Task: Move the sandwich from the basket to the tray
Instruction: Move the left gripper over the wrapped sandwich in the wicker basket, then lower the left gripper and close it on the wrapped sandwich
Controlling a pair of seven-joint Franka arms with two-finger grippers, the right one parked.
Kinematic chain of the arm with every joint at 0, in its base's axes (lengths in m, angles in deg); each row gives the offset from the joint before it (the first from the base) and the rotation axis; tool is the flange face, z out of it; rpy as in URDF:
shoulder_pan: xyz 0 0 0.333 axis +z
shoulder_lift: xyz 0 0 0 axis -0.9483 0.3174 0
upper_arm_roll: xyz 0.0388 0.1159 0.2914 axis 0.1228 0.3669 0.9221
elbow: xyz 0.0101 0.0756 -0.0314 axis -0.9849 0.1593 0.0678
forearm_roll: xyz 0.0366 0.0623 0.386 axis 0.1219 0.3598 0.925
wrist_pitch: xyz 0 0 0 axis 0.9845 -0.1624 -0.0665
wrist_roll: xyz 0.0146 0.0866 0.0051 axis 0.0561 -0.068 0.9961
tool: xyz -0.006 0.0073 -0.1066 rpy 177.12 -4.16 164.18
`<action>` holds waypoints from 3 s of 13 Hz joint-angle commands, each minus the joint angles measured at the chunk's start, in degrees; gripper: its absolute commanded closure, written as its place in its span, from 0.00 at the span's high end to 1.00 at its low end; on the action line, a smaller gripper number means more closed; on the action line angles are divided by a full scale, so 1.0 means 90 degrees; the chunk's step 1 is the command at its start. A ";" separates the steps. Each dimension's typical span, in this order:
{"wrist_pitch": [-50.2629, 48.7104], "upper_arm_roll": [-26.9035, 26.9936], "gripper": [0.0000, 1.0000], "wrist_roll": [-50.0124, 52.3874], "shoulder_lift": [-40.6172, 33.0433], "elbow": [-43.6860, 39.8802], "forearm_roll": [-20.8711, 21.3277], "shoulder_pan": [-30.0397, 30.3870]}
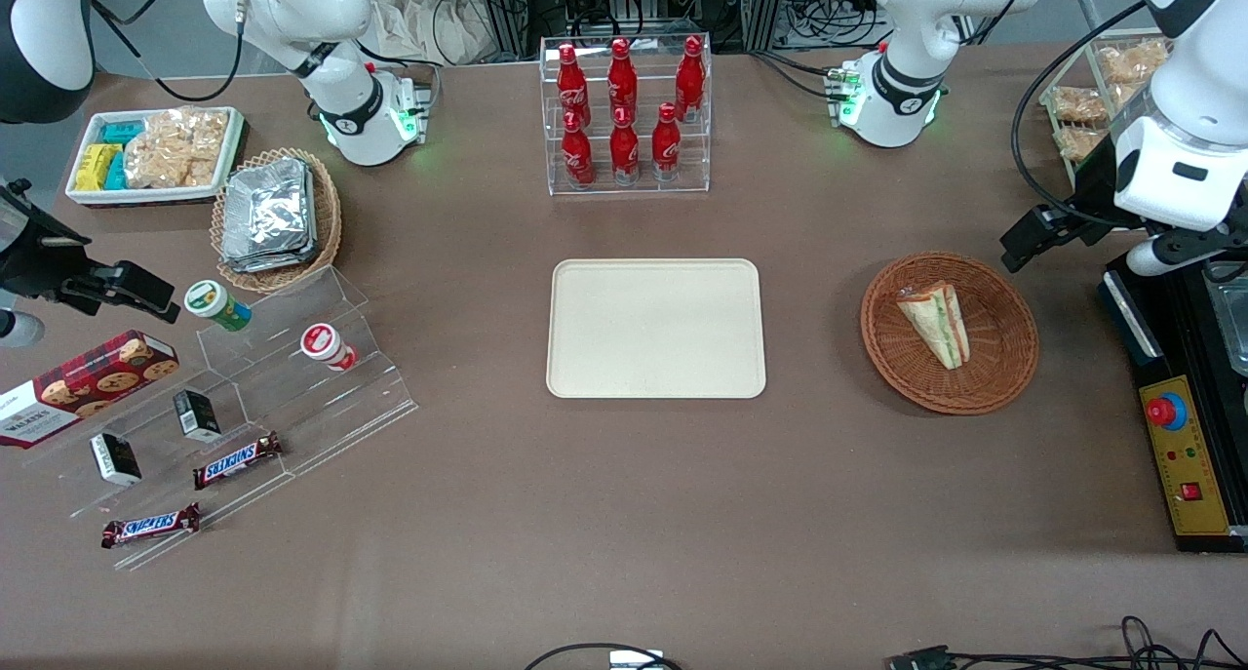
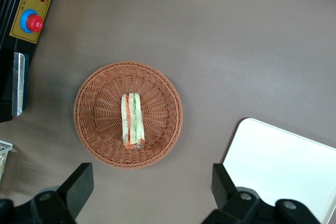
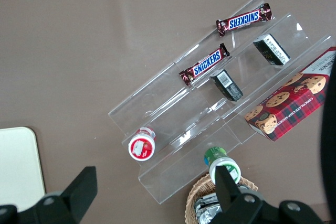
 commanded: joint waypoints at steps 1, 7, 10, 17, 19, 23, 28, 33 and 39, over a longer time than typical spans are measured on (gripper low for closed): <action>-0.0242 -0.0001 1.00 0.0239 -0.0012 -0.0166 0.0066 -0.0114; -0.0369 0.0038 1.00 0.0165 0.0008 -0.0108 0.0037 -0.0125; 0.0321 0.0057 1.00 0.0242 -0.0206 0.1059 0.0056 -0.0076; 0.3631 0.0633 1.00 0.0964 -0.0111 0.4070 0.0066 -0.0066; 0.4519 0.0653 1.00 0.1033 0.0016 0.4685 0.0086 -0.0076; 0.5984 0.0653 1.00 0.1092 0.0621 0.5350 0.0095 -0.0076; 0.6467 0.0702 0.99 0.1073 0.0984 0.5605 0.0115 -0.0076; 0.6457 0.0702 0.05 0.1053 0.0984 0.5605 0.0115 -0.0076; 0.5437 0.0770 0.04 0.0829 0.0099 0.5382 0.0154 -0.0095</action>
